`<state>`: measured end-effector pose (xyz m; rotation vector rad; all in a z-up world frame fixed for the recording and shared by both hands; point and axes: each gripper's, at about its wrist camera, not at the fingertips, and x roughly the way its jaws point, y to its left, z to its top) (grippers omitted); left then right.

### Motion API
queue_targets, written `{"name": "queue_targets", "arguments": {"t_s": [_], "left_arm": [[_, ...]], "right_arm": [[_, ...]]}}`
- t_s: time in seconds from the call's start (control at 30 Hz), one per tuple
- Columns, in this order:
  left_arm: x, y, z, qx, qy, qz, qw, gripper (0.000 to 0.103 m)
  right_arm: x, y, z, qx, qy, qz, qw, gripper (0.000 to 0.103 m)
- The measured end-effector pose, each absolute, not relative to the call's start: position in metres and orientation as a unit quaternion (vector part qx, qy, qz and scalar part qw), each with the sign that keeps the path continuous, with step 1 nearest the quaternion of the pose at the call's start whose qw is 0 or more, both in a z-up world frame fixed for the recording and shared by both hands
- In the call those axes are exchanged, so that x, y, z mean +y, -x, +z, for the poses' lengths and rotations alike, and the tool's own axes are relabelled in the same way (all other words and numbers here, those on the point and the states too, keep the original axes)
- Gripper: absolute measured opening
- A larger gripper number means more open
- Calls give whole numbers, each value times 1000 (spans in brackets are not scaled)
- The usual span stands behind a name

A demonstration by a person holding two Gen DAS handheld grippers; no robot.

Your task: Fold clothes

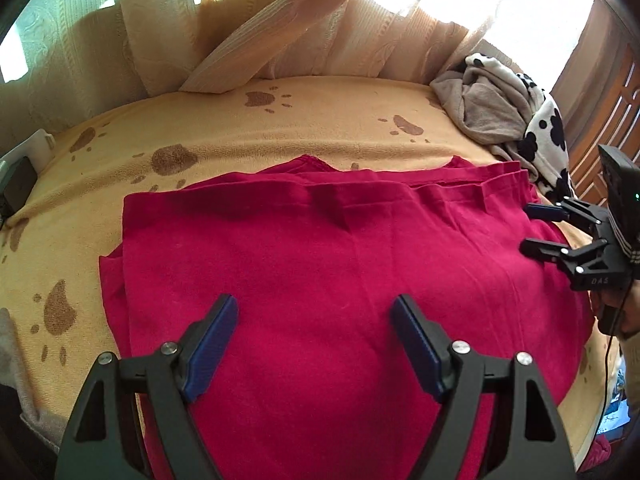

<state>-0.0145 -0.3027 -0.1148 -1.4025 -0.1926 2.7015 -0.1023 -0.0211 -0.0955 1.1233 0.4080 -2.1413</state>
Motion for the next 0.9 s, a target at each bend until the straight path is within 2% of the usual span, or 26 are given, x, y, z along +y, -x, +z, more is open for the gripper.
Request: {"name": "queue_targets", "arguments": {"t_s": [0.17, 0.37, 0.57, 0.6, 0.67, 0.73, 0.9], "left_arm": [[-303, 11, -116, -50, 458, 887, 39, 83], [-298, -10, -97, -57, 451, 890, 28, 83], [-251, -33, -83, -35, 446, 891, 74, 83], [-241, -35, -82, -28, 448, 890, 81, 83], [-223, -38, -82, -21, 451, 887, 96, 83], [-206, -37, -79, -16, 451, 886, 108, 83], [-169, -18, -66, -5, 444, 887, 127, 83]], "right_arm": [[-11, 101, -100, 150, -429, -817, 354, 77], [50, 73, -64, 66, -406, -839, 356, 77], [108, 9, -68, 91, -397, -844, 348, 76], [113, 2, -72, 94, -400, -842, 350, 74], [120, -9, -78, 85, -406, -833, 366, 58], [120, -16, -84, 76, -412, -823, 384, 23], [109, -17, -97, 87, -423, -800, 416, 22]]}}
